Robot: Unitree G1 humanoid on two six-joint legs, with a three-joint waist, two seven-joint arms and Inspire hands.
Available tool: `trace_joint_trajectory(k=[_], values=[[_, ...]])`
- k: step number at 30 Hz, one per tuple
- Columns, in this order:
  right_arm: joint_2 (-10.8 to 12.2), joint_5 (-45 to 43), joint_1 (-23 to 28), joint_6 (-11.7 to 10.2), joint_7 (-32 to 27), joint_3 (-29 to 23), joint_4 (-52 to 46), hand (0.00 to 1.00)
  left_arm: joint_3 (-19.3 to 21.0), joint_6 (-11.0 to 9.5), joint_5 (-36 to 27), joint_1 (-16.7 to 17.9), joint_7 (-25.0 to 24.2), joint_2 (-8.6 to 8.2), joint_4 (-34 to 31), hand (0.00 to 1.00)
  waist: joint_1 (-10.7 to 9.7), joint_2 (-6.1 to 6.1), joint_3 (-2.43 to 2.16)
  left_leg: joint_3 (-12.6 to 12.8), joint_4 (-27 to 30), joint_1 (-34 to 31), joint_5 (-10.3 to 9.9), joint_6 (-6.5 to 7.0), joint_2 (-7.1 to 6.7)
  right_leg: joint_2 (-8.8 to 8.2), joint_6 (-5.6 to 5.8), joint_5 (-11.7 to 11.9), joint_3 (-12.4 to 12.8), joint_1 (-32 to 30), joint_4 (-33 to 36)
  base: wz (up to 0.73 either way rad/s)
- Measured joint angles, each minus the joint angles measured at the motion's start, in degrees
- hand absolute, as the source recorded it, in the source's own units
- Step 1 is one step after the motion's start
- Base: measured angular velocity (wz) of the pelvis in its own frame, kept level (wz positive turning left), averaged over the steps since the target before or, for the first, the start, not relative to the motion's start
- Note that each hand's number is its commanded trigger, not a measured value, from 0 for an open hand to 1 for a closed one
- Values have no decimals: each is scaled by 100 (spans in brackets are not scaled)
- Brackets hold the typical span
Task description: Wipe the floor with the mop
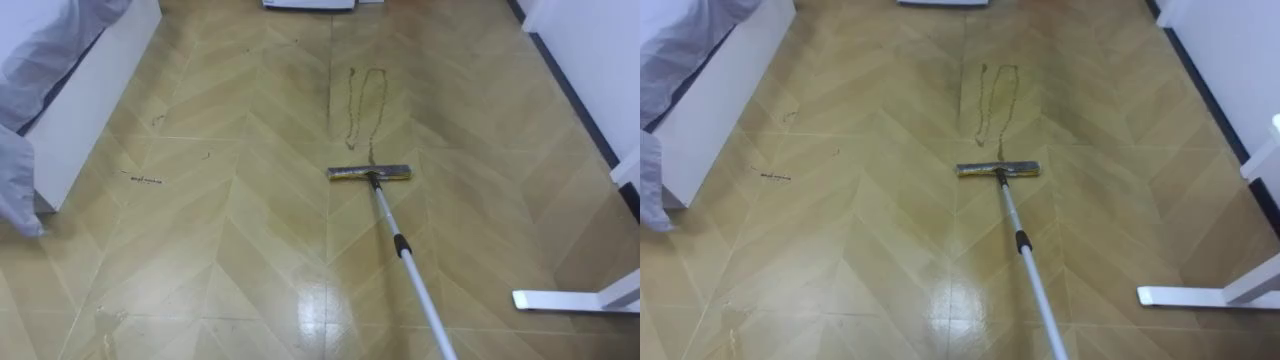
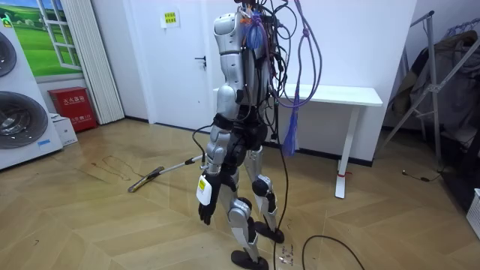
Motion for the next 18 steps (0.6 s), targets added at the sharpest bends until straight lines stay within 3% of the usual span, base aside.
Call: trace_joint_trajectory(k=[7, 18], values=[[-2, -12, -1, 0, -49, -1, 0, 100, -4, -1, -2, 17, -20, 1, 0, 0, -8, 17, 25, -14, -21, -17, 0, 0, 0, 2, 0, 0, 3, 3, 0, 0], [-4, -14, 47, 1, -58, -2, 10, 100, -2, 46, -18, 145, -35, -2, 0, 0, -1, -21, 14, -15, -12, 70, 0, 0, -1, 1, 0, 0, 9, 72, 1, 0]])
